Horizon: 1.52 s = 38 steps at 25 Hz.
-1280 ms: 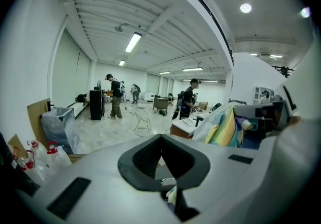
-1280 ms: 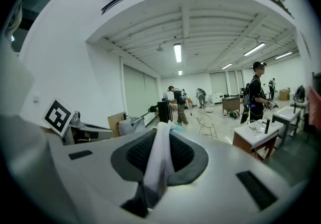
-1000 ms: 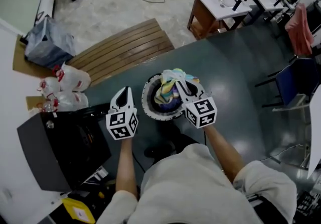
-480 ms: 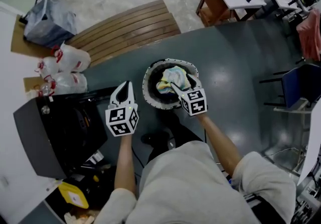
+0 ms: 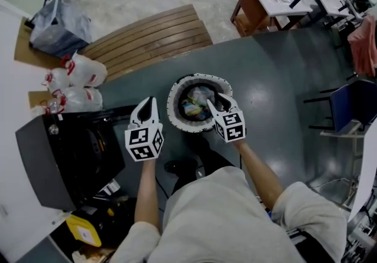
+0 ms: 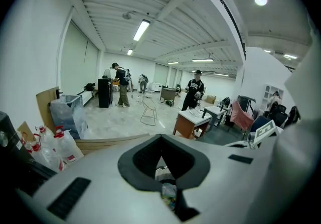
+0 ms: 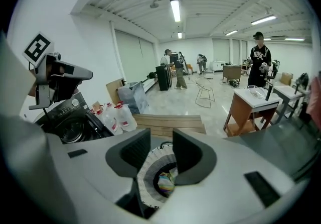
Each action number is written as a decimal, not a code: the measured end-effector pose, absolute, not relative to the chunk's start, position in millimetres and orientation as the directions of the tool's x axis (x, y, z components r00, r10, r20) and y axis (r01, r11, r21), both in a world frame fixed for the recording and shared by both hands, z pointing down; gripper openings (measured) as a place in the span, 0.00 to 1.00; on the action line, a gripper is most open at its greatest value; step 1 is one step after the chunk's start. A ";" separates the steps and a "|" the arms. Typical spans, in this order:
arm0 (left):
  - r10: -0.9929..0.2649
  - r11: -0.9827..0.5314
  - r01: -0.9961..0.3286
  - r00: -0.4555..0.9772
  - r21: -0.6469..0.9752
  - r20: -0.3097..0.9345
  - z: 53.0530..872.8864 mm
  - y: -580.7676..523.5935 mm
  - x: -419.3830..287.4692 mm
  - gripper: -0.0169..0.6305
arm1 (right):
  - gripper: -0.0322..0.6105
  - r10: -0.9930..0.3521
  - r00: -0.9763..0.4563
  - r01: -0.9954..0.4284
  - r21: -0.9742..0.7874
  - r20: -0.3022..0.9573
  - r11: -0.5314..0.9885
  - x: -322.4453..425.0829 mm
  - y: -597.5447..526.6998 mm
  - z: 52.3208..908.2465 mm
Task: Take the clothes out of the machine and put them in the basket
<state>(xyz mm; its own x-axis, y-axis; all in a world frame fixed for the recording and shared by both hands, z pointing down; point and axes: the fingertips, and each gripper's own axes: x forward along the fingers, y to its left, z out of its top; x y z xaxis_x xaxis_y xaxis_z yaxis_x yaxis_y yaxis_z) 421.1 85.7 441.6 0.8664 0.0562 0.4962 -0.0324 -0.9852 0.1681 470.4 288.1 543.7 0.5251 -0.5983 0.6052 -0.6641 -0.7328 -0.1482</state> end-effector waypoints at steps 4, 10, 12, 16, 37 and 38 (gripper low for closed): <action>0.041 -0.985 -0.046 0.873 0.165 0.486 434.1 78.9 416.4 0.05 | 0.09 -0.611 0.554 -0.675 -0.125 0.566 -0.727 476.2 282.3 522.3; -0.002 -0.984 -0.084 0.891 0.160 0.454 413.5 59.7 406.7 0.05 | 0.09 -0.664 0.547 -0.719 -0.120 0.510 -0.685 477.4 256.7 488.1; -0.024 -0.982 -0.102 0.897 0.156 0.441 405.4 50.5 400.3 0.05 | 0.09 -0.680 0.544 -0.742 -0.097 0.491 -0.664 475.8 244.4 476.2; -0.086 -0.977 -0.157 0.908 0.143 0.411 385.9 27.3 380.7 0.05 | 0.09 -0.729 0.520 -0.796 -0.057 0.445 -0.603 468.4 212.0 445.6; -0.635 -0.727 -0.681 0.715 0.087 0.292 314.1 -134.5 124.0 0.05 | 0.09 -0.975 0.026 -1.000 -0.001 0.223 -0.027 299.8 -32.3 323.5; -0.653 -0.711 -0.698 0.701 0.086 0.288 312.9 -138.5 112.2 0.05 | 0.09 -0.977 0.005 -1.000 0.002 0.215 -0.005 291.0 -40.8 320.5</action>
<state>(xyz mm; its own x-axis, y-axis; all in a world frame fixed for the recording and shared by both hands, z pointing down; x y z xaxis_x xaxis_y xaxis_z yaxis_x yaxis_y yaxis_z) 112.2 -138.5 312.9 0.7009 -0.6526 0.2878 -0.6976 -0.7114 0.0857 291.0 -40.8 320.5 0.0048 -0.9767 0.2146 -1.0000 -0.0045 0.0017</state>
